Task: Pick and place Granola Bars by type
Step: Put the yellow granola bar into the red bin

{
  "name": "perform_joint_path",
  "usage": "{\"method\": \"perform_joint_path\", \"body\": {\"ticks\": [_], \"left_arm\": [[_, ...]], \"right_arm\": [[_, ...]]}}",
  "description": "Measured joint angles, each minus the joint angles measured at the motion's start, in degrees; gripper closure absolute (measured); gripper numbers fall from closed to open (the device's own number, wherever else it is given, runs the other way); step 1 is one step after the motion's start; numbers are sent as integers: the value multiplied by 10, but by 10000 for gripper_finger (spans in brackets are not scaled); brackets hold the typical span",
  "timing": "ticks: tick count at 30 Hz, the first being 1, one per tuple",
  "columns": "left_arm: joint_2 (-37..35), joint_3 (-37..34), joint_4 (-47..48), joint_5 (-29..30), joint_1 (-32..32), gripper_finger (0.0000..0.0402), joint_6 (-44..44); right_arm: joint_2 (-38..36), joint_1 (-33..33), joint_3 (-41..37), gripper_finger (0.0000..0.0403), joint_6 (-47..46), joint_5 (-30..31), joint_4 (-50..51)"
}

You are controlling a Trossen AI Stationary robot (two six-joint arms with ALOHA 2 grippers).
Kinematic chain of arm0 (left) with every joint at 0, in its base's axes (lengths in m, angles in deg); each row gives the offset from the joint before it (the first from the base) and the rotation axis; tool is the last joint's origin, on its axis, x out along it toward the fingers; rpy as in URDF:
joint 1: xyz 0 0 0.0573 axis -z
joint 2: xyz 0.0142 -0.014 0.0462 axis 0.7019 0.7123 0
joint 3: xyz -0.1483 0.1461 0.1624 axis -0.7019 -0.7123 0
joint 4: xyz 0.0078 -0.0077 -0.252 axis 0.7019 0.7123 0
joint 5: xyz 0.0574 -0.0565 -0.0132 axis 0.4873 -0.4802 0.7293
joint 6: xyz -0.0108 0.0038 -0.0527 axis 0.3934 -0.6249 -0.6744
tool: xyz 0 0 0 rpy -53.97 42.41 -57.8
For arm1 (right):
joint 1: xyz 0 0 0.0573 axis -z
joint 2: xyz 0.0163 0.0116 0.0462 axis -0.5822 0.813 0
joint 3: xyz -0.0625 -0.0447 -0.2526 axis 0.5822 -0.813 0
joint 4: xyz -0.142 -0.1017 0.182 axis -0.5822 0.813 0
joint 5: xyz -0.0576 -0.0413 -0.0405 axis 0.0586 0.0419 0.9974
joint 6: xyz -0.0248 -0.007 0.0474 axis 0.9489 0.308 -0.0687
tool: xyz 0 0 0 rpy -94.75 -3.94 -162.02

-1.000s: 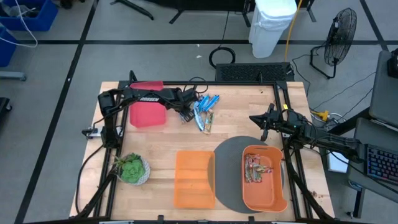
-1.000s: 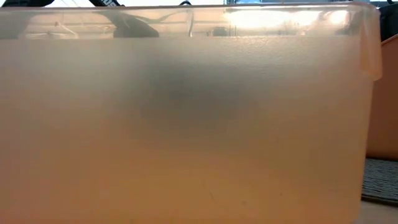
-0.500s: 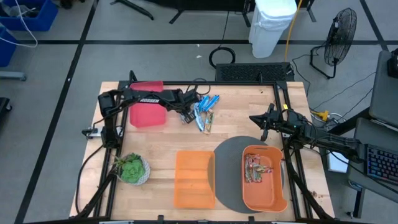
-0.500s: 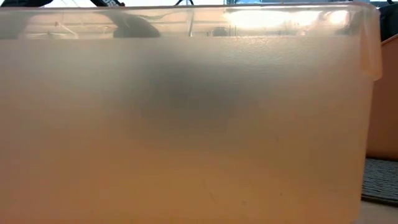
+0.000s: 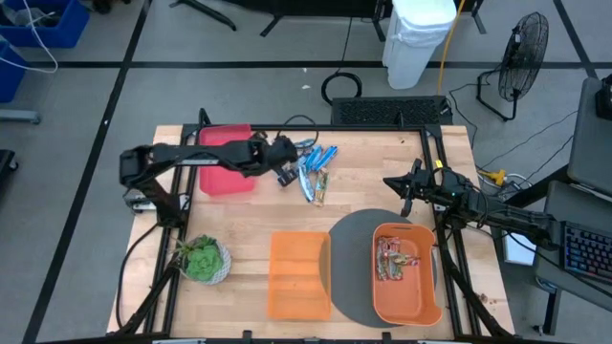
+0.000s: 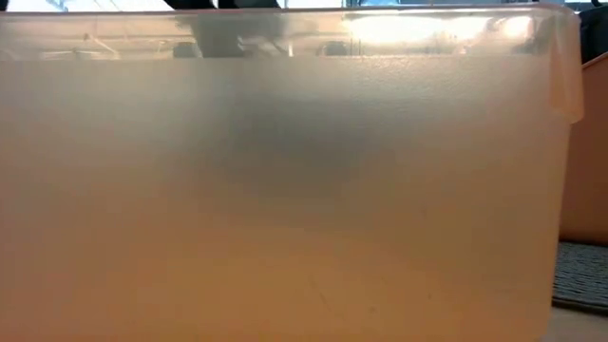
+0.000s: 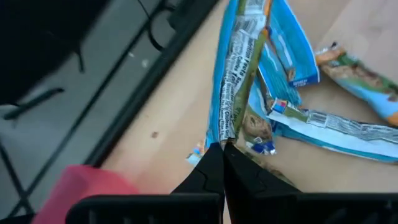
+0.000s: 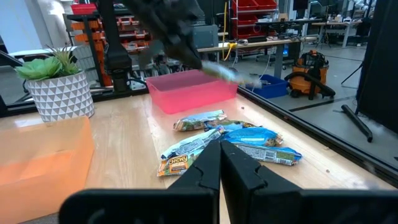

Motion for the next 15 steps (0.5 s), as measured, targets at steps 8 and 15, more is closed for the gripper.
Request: {"method": "perform_joint_path", "body": {"ticks": [8, 15], "left_arm": [[-70, 0, 104, 98, 57, 400, -95], [-78, 0, 301, 173, 85, 400, -295]], "right_arm": [[0, 0, 0, 403, 0, 0, 0], [0, 0, 0, 403, 0, 0, 0]]}}
